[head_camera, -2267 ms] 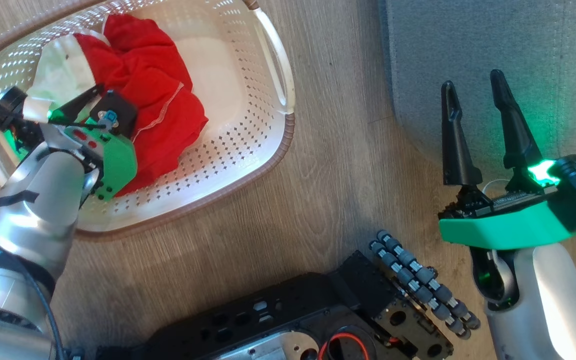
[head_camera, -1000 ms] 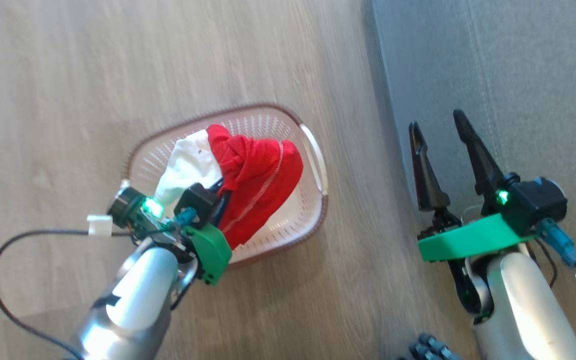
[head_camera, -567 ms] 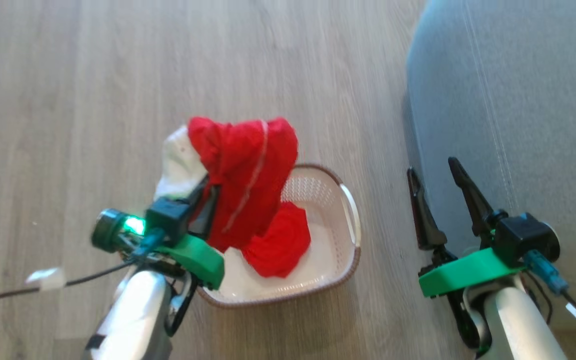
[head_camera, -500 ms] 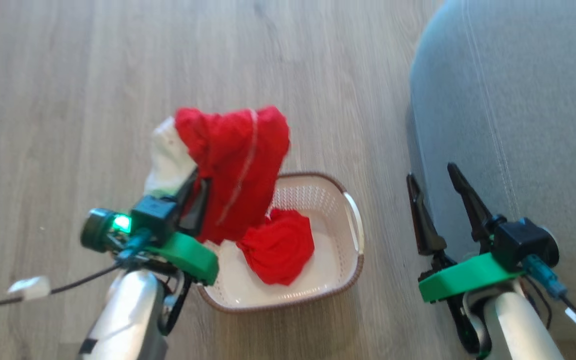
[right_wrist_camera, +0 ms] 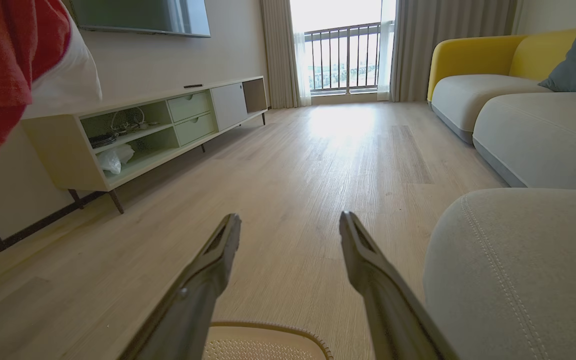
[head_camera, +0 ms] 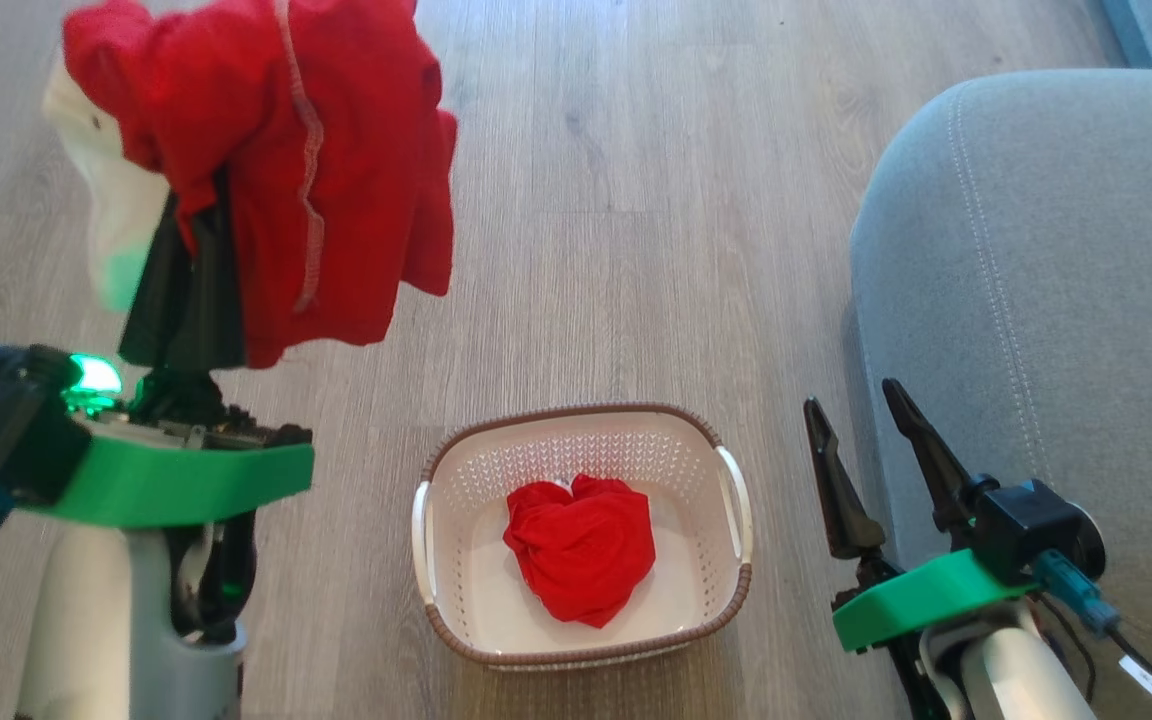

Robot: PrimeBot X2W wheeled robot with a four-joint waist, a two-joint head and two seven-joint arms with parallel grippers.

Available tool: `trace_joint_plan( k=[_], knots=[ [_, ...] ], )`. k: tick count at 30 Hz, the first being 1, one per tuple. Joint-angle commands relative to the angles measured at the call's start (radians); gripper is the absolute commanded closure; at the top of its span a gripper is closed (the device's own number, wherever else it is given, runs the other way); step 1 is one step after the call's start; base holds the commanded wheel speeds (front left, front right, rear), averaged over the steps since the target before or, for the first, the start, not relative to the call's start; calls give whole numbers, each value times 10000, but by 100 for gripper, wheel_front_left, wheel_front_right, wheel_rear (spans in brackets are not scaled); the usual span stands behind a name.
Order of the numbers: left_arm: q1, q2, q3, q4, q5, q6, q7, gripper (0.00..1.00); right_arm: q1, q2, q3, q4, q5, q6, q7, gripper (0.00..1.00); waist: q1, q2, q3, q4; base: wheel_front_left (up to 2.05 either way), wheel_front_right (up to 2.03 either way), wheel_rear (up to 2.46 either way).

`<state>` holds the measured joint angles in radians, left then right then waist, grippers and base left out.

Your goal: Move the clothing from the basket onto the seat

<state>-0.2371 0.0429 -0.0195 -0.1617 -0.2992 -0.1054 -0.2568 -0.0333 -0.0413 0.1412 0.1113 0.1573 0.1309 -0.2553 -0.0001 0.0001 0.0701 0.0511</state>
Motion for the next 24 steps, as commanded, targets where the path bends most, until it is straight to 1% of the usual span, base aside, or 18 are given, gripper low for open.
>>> trace_joint_plan(
  k=[1, 5, 11, 17, 20, 24],
  knots=[
    [-217, 77, 359, -487, -49, -61, -49, 100, -143, -89, 267, -261, -72, -2, -65, 0, 1, -1, -37, -5, 0, 0, 0],
    [-81, 76, 144, -1327, -49, -129, -49, 100, -90, -89, 279, -269, -57, -2, -65, 0, 1, -1, -133, -17, 0, 0, 0],
    [60, 75, -986, -1944, 522, -232, -49, 100, -14, -89, 276, -349, -136, -2, -65, 0, 1, -1, -104, -24, 0, 0, 0],
    [153, 90, -2613, -1770, 1084, -249, -49, 100, -4, -89, 263, -376, -188, -2, -65, 0, 1, -1, -66, -63, 0, 0, 0],
    [123, 358, -3430, -1632, 1230, -250, -49, 100, -21, -89, 293, -387, -178, -2, -65, 0, 1, -1, -29, -112, 0, 0, 0],
    [95, 461, -3969, -1421, 1316, -251, -49, 100, -27, -89, 293, -361, -225, -2, -65, 0, 1, -1, 19, -154, 0, 0, 0]
  ],
)
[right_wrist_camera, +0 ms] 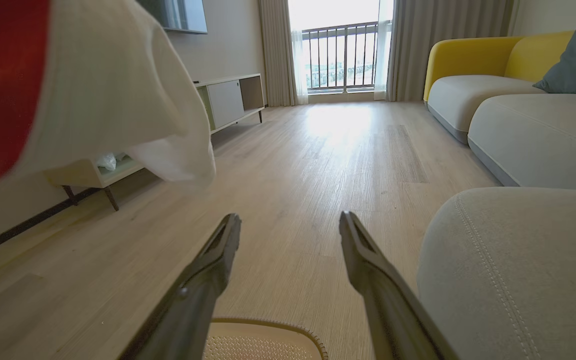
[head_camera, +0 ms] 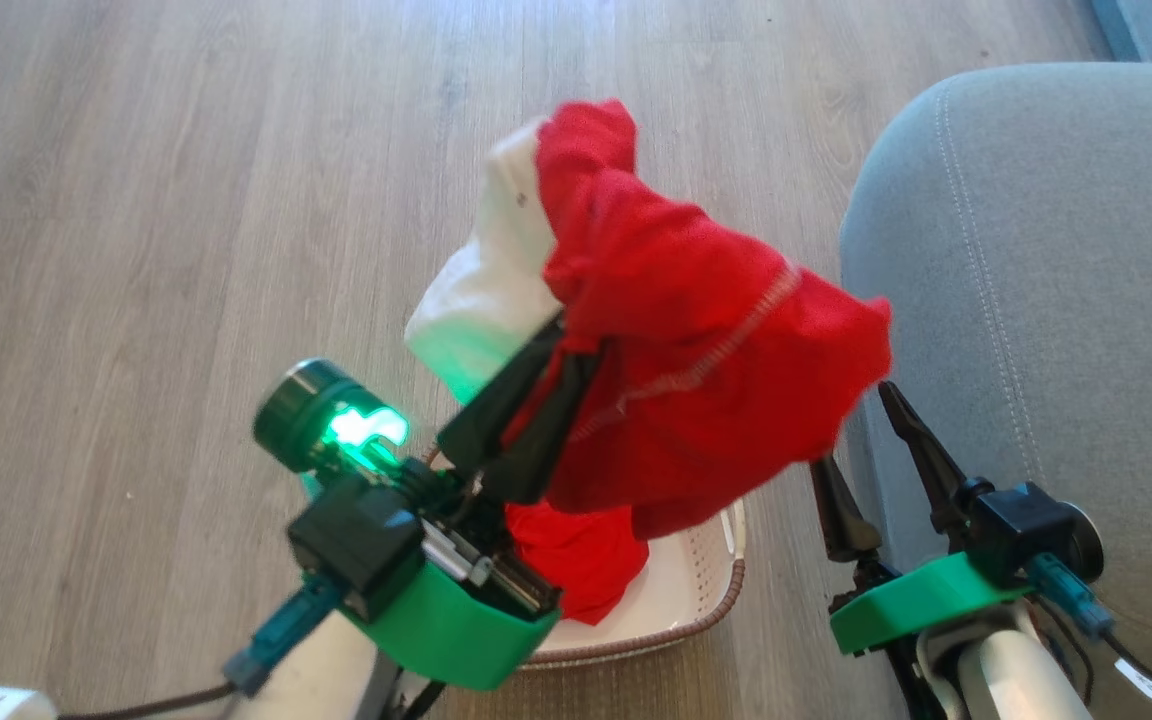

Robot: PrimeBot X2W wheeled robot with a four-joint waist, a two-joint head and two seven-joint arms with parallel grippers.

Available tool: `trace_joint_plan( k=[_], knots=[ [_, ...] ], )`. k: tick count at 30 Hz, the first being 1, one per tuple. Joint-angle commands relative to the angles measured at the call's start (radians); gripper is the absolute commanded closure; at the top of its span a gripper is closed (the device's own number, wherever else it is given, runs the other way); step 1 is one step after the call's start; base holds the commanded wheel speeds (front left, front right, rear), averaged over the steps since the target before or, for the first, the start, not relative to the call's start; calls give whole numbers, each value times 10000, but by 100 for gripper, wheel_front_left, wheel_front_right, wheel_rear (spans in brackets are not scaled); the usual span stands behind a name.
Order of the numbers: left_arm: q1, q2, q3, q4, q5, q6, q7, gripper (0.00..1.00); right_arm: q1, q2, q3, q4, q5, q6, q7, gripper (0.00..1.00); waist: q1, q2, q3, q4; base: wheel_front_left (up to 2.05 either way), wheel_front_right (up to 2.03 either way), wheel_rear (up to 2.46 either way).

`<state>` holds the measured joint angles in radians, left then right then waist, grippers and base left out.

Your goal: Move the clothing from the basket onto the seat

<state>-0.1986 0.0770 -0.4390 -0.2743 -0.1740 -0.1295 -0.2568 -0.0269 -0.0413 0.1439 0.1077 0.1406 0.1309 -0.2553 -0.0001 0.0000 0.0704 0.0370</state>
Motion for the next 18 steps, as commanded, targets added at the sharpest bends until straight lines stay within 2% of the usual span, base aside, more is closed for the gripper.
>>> trace_joint_plan(
  k=[1, 4, 10, 13, 18],
  knots=[
    [-313, 168, 122, -222, 112, -10, -49, 100, -100, -89, 284, -325, -63, -2, -65, 0, 1, 0, 35, -29, 0, 0, 0],
    [-380, 237, -65, -49, 185, -10, -49, 100, -130, -89, 375, -359, -96, -2, -65, 0, 1, 0, 109, -85, 0, 0, 0],
    [-541, 345, 286, 268, 204, -10, -49, 100, -288, -236, 1043, -383, -544, -2, -65, 0, 1, 0, 318, -314, 0, 0, 0],
    [-612, 419, 406, 393, 204, -11, -49, 100, -332, -606, 1703, -665, -236, -2, -65, 0, 1, 0, 375, -404, 0, 0, 0],
    [-656, 430, 696, 737, 231, -11, -49, 100, -458, -1558, 2975, -2274, 188, -2, -65, 0, 1, 0, 438, -525, 0, 0, 0]
  ],
)
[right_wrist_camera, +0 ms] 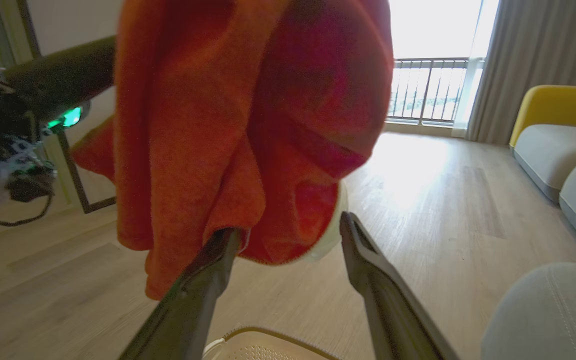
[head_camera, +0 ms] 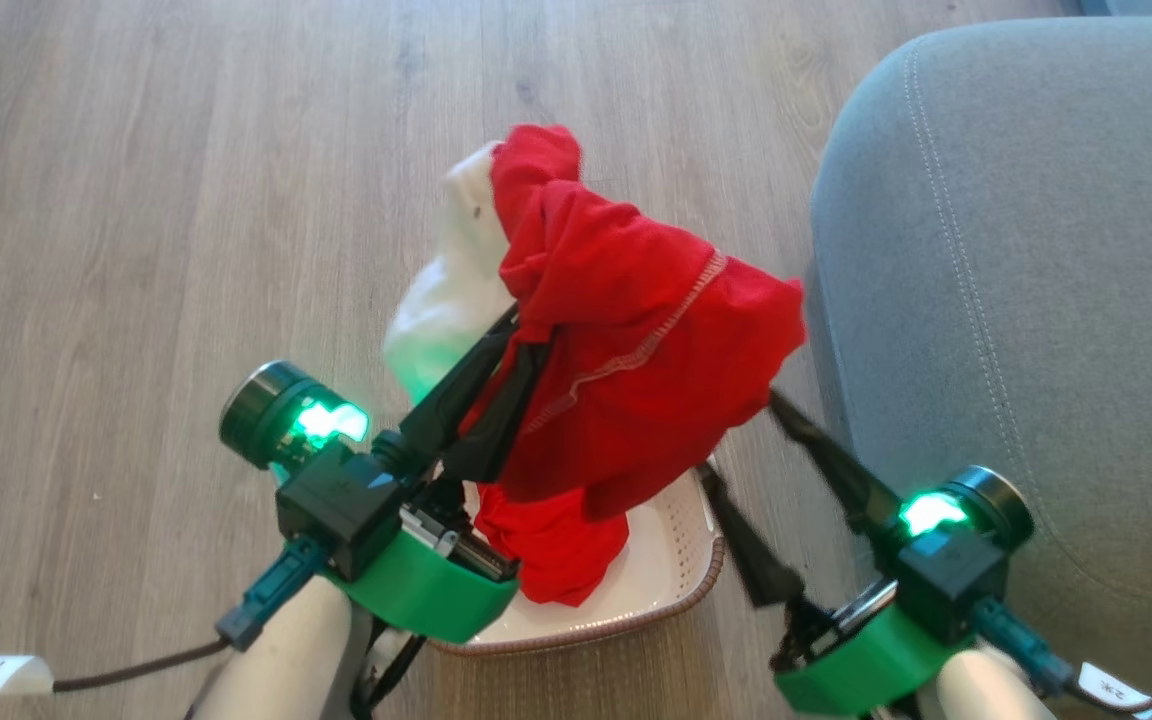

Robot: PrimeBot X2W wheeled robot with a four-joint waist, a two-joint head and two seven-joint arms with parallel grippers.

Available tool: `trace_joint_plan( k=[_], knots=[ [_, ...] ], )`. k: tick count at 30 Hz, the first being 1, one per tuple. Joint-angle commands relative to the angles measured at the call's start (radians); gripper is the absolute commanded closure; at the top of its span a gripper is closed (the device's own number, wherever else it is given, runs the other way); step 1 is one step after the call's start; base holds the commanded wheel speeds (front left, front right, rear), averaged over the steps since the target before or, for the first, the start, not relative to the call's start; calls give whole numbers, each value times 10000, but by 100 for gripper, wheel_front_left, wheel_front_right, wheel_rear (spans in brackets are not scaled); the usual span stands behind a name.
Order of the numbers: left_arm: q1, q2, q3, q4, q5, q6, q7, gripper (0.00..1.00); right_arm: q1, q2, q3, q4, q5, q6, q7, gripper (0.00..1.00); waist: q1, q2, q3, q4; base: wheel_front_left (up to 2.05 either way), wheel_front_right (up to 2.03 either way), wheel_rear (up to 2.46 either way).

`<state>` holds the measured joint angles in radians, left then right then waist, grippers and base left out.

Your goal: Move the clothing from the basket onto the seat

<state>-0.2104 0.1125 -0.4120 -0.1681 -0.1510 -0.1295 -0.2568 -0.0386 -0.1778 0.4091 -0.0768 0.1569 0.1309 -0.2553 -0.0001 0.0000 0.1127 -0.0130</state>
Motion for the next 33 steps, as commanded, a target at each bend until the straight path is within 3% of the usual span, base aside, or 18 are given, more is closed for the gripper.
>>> trace_joint_plan(
  k=[1, 17, 22, 33],
  knots=[
    [-538, 75, 425, -325, 1, -11, -49, 100, -341, -192, 323, -429, 25, -2, -65, 0, 1, 0, 14, -25, 0, 0, 0],
    [-799, 191, 695, -85, 55, -11, -49, 100, -431, -1458, 2213, -1369, 364, -2, -65, 0, 1, 0, 75, -61, 0, 0, 0],
    [-786, 211, 741, -135, 113, -11, -49, 100, -428, -1194, 1944, -1417, 184, -2, -65, 0, 1, 0, 45, -110, 0, 0, 0],
    [-733, 225, -361, -175, 153, -11, -49, 100, -477, -748, 1422, -1116, -47, -2, -65, 0, 1, 0, -128, 43, 0, 0, 0]
  ],
)
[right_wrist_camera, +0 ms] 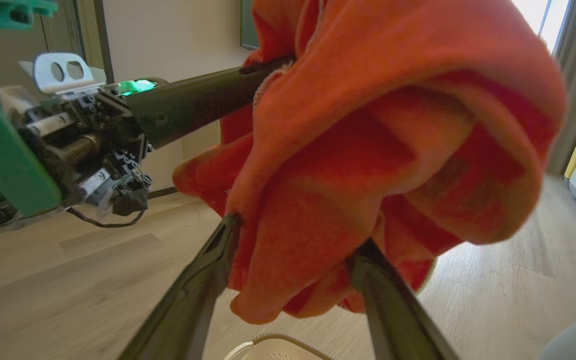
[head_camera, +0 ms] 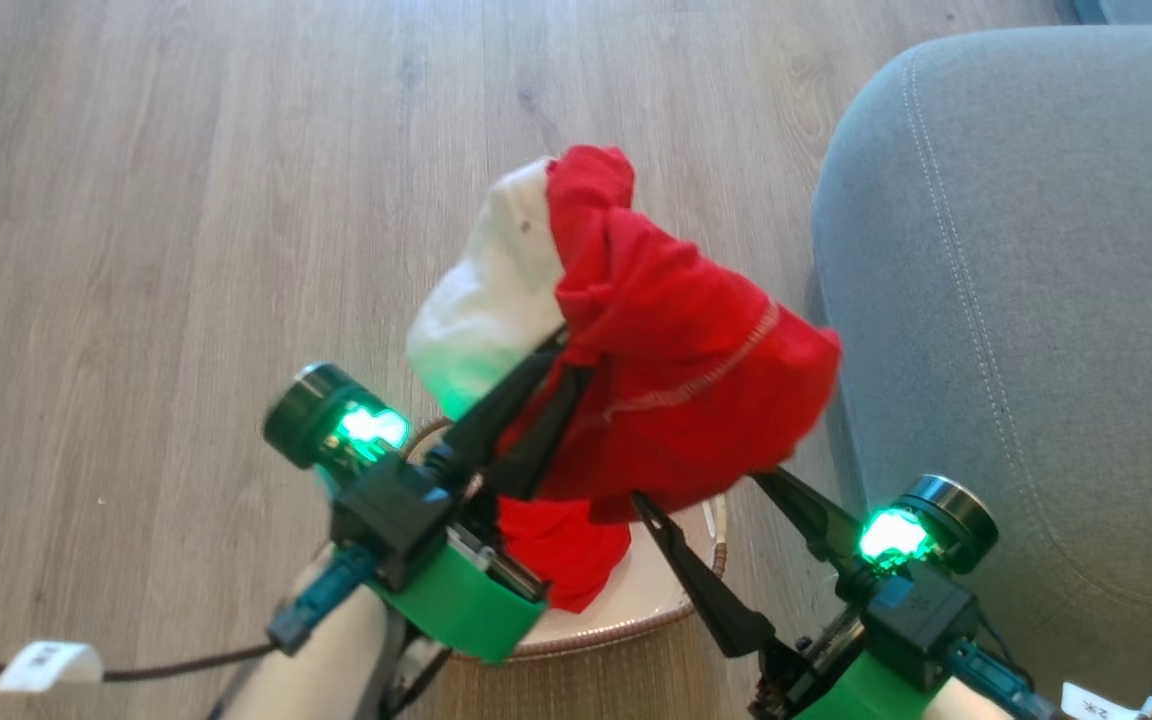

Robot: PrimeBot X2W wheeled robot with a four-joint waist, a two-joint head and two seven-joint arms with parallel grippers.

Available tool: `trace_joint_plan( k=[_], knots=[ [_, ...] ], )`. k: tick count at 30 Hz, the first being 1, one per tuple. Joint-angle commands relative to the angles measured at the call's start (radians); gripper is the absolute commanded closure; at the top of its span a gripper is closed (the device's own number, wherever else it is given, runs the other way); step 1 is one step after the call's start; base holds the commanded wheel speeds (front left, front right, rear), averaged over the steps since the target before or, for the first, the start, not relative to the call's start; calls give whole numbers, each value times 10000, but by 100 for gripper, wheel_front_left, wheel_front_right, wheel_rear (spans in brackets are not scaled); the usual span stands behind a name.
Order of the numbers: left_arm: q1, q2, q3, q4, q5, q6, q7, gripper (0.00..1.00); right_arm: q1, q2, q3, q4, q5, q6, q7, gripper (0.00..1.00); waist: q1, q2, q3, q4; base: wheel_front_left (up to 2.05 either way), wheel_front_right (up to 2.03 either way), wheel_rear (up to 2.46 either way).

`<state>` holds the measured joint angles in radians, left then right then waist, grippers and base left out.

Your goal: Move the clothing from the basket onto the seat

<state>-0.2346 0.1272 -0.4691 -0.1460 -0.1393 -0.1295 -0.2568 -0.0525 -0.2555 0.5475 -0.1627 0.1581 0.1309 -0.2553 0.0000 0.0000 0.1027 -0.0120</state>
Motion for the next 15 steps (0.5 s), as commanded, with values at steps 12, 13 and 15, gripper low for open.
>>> trace_joint_plan(
  k=[12, 13, 15],
  knots=[
    [-417, 139, -716, 45, -52, -11, -49, 100, -517, 387, -324, -123, -25, -2, -65, 0, 0, 0, -111, 144, 0, 0, 0],
    [-417, 139, -716, 45, -52, -11, -49, 100, -517, 387, -324, -123, -25, -2, -65, 0, 0, 0, -111, 144, 0, 0, 0],
    [-430, 171, -913, 171, -103, -11, -49, 100, -567, 491, -364, -132, 0, -2, -65, 0, 0, 0, -107, 160, 0, 0, 0]
  ],
)
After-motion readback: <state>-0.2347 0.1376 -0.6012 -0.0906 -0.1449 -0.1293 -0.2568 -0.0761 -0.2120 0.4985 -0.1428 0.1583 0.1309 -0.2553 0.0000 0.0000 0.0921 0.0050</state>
